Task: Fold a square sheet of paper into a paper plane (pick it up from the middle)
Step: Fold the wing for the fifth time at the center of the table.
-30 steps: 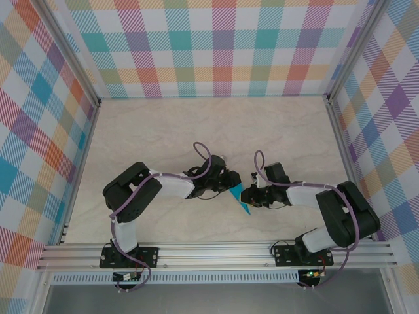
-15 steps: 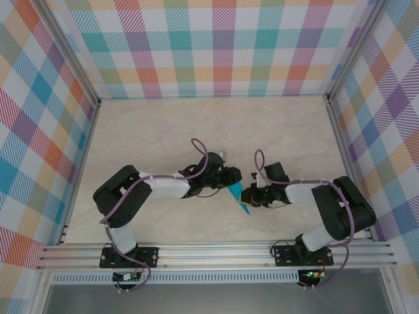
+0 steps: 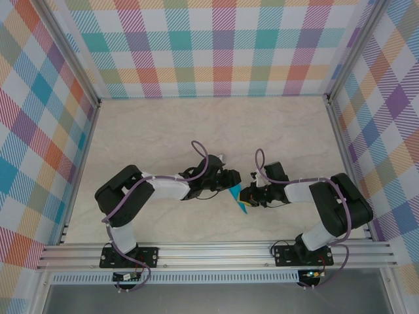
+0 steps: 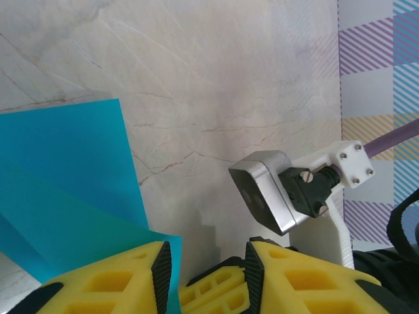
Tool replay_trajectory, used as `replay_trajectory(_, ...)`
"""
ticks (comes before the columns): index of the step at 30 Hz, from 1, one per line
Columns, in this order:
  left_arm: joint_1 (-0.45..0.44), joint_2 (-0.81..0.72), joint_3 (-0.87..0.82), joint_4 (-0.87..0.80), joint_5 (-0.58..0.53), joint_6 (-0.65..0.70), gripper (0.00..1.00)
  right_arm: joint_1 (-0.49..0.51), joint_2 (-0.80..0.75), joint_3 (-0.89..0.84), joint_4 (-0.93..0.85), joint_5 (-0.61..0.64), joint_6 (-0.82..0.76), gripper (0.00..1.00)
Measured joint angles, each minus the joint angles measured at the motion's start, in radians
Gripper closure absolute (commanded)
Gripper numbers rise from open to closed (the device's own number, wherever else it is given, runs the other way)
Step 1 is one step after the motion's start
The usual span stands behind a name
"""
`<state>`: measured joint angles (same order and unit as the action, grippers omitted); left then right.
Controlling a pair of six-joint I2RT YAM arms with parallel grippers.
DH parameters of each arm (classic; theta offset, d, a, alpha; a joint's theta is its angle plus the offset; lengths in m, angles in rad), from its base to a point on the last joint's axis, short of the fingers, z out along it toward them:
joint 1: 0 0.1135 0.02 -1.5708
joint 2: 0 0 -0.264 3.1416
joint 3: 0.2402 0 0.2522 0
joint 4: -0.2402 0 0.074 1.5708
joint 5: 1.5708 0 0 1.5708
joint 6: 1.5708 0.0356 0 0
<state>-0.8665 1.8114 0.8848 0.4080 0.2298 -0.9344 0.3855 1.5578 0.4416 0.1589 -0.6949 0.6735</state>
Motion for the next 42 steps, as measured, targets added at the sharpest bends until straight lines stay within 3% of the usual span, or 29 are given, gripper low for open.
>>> replay_trajectory(9, -0.002, -0.002, -0.055, 0.043, 0.0, 0.0, 0.6, -0.027, 0.039, 0.0, 0.037, -0.073, 0.046, 0.91)
replay_trajectory(26, -0.002, 0.092, -0.017, 0.094, 0.015, -0.004, 0.61, -0.035, 0.049, 0.0, 0.044, -0.092, 0.049, 0.9)
replay_trajectory(42, -0.003, 0.113, 0.003, 0.081, 0.013, -0.018, 0.63, -0.025, -0.034, 0.003, -0.045, -0.01, 0.018, 0.78)
